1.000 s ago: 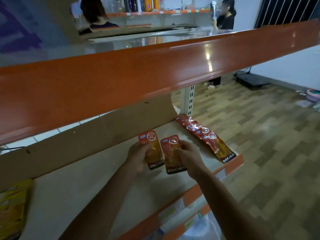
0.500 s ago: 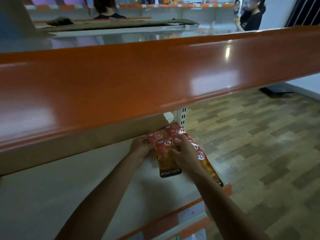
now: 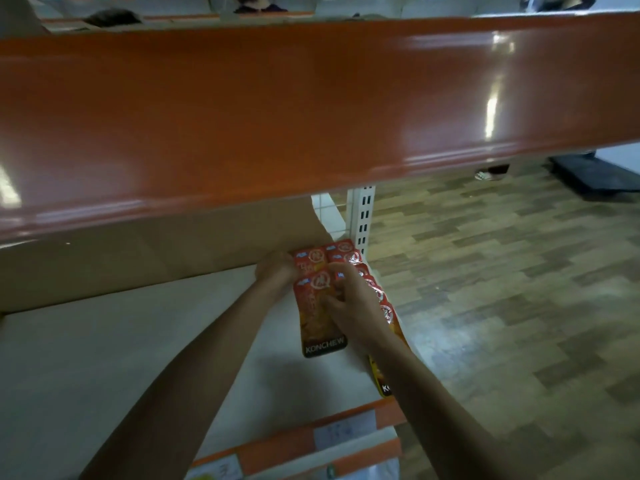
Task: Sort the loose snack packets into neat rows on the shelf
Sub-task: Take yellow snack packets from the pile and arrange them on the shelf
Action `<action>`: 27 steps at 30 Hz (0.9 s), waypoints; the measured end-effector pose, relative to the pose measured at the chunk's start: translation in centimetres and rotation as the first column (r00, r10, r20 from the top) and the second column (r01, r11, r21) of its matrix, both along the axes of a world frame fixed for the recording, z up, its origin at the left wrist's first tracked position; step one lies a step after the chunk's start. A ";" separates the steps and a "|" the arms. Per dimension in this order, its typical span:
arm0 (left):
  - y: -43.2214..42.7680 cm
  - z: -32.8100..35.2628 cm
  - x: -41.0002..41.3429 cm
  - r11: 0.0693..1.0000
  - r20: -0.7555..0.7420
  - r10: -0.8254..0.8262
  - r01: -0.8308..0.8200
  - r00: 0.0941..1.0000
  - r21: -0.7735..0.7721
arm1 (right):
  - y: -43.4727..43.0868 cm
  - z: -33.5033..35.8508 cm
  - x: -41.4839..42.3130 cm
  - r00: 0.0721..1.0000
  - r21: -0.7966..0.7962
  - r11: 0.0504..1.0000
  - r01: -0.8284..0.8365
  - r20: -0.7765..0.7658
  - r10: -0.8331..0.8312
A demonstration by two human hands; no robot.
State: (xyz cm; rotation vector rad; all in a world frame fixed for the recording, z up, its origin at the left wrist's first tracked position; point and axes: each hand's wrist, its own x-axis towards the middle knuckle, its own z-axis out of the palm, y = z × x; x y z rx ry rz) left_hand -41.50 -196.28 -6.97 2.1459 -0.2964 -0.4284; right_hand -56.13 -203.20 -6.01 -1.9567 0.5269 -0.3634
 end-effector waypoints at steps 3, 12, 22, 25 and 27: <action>-0.3 0.1 0.1 0.998 0.016 0.001 -0.002 1.000 0.056 | -0.2 -0.2 -0.3 1.000 0.007 1.000 -0.008 -0.002 0.008; -0.2 -0.5 0.6 0.998 0.040 0.043 -0.045 0.998 0.054 | -1.0 0.4 0.3 1.000 -0.015 1.000 0.022 -0.007 -0.022; 2.4 -0.3 -2.2 0.972 -0.197 -0.026 -0.021 0.980 -0.235 | -1.6 0.7 2.3 0.995 -0.009 0.995 0.098 0.006 -0.098; 2.8 0.1 -3.1 0.939 -0.318 -0.116 -0.001 0.941 -0.345 | -1.7 0.8 2.9 0.998 -0.018 0.998 0.068 0.000 -0.068; 3.2 -0.1 -3.2 0.934 -0.293 -0.093 -0.019 0.951 -0.357 | -2.1 1.0 3.1 0.999 -0.047 0.999 0.026 -0.026 -0.027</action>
